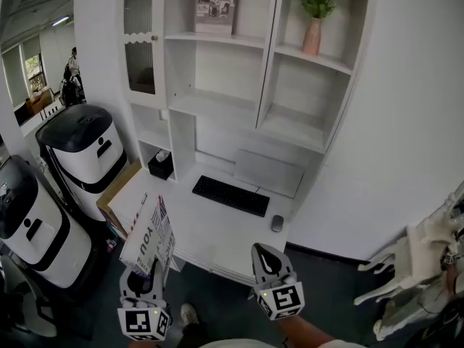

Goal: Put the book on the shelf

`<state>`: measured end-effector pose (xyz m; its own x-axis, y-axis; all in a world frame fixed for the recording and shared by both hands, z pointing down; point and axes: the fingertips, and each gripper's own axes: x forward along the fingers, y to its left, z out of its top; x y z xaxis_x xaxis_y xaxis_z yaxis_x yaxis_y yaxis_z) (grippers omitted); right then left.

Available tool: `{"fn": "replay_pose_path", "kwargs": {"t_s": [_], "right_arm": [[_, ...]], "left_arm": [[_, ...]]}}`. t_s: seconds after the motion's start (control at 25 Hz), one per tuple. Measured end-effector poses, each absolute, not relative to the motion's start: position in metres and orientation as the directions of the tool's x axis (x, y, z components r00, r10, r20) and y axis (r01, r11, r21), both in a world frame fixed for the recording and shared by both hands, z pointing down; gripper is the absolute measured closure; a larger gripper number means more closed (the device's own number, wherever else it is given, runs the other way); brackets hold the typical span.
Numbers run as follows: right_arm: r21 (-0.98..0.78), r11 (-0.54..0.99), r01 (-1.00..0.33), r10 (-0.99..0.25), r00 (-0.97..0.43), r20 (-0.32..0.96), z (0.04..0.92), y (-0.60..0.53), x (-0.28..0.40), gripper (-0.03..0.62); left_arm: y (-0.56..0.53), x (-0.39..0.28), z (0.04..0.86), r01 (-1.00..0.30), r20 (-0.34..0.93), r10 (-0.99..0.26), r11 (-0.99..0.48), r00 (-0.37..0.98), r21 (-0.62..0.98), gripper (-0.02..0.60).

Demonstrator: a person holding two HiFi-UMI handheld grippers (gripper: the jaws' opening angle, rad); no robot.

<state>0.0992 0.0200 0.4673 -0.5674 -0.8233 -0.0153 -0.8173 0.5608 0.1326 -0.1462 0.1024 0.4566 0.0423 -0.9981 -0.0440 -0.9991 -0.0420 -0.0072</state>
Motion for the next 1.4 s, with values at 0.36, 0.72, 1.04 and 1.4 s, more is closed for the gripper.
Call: {"fn": "replay_pose_path", "kwargs": {"t_s": [0.36, 0.72, 1.04, 1.4], "right_arm": [[0.141, 0.511, -0.848, -0.856, -0.517, -0.005, 0.459, -0.055, 0.055, 0.591], [0.139, 0.465, -0.874, -0.882, -0.471, -0.006, 0.454, -0.118, 0.002, 0.591], [0.141, 0.431, -0.891, -0.900, -0.436, -0.003, 0.451, -0.149, -0.027, 0.591], [0.146, 0.440, -0.886, -0.896, -0.444, 0.006, 0.452, -0.174, -0.033, 0.591]], "left_arm": [[0.015, -0.189, 0.457, -0.993, -0.032, -0.993, -0.118, 0.117, 0.018, 0.431], [-0.057, -0.233, 0.454, -0.981, -0.028, -0.981, -0.191, 0.190, 0.024, 0.431], [-0.101, -0.259, 0.449, -0.971, -0.035, -0.971, -0.238, 0.238, 0.021, 0.431], [-0.134, -0.259, 0.447, -0.968, -0.036, -0.967, -0.252, 0.251, 0.018, 0.431]]}}
